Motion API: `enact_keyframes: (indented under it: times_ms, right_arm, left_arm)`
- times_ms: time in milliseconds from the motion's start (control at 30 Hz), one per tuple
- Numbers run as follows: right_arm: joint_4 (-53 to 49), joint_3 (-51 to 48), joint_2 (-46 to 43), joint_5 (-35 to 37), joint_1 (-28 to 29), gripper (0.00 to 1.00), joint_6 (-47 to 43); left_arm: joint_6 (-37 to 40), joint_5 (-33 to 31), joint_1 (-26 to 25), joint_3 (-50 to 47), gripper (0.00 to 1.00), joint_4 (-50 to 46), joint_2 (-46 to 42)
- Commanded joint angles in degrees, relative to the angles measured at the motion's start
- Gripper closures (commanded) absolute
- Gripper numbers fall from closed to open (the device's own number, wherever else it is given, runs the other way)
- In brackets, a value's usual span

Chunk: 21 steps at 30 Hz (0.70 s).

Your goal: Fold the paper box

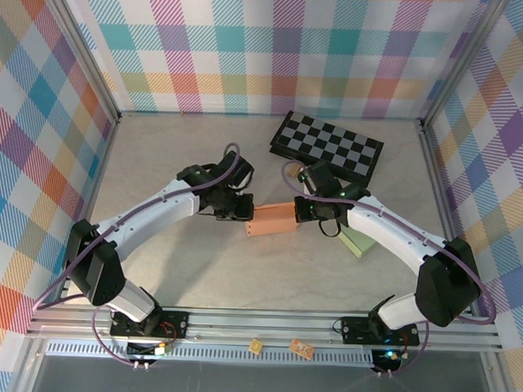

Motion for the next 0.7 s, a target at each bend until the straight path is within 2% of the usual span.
enact_keyframes:
  times_ms: [0,267,667]
  right_arm:
    - [-3.5,0.8,1.5,0.2,0.4,1.00,0.8]
    - [-3.6,1.1,1.8,0.4,0.4,1.00,0.8]
    - [-3.6,1.5,2.2,0.7,0.4,1.00,0.8]
  left_arm:
    - [0.8,-2.0,-0.5,1.9,0.85,-0.7,0.9]
    - [0.8,-2.0,-0.6,2.3,0.85,0.7,2.7]
    - [0.5,-1.5,-0.6,2.9,0.93,0.9,3.5]
